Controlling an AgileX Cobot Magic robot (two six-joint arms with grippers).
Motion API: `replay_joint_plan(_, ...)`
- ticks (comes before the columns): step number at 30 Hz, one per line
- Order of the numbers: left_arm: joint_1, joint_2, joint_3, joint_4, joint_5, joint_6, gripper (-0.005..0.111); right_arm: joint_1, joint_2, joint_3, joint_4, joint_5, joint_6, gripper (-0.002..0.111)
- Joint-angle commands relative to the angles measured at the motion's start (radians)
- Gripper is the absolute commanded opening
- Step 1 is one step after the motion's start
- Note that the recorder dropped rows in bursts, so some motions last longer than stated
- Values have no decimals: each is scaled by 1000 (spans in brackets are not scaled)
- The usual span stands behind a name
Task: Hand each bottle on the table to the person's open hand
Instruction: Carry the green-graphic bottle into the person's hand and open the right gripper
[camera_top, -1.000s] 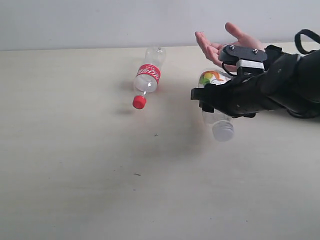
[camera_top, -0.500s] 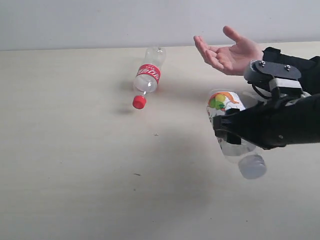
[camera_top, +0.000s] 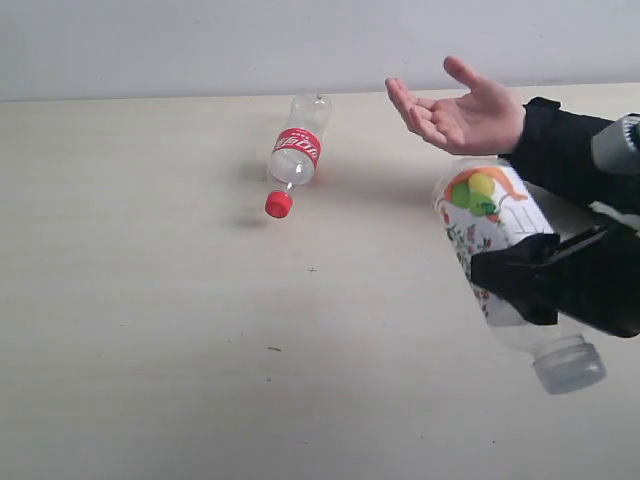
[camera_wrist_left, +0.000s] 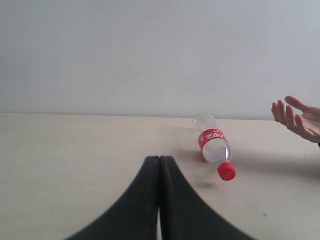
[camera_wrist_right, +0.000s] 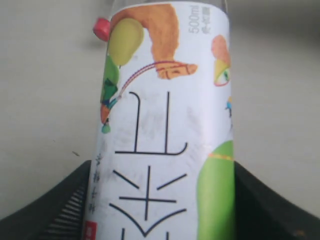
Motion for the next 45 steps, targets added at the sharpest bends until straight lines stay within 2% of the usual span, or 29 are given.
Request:
replay_joint_plan(1,1,-6,3,-9,-6,1,0,1,-121,-46,-48,5,7,0)
replay_joint_plan(3,1,-6,3,-9,-6,1,0,1,-135,-89,-88,5,43,0)
replay_joint_plan(5,1,-6,3,-9,-6,1,0,1,-123,-165,-222,5,157,0)
replay_joint_plan(8,1,-6,3,-9,-6,1,0,1,-22,-297,-651,49,574,0)
replay_joint_plan(10,1,-6,3,-9,-6,1,0,1,62,-369,-876,106,762,0)
replay_joint_plan(12,1,-6,3,-9,-6,1,0,1,158,-435,-984,121,832,0)
replay_joint_plan(22,1,-6,3,-9,-6,1,0,-109,499,-655,-1005,112,794,0)
replay_joint_plan(35,1,-6,3,-9,-6,1,0,-111,725,-781,-1005,107,777,0)
replay_joint_plan(45,1,-6,3,-9,-6,1,0,-115,819,-859,-1005,118,777,0)
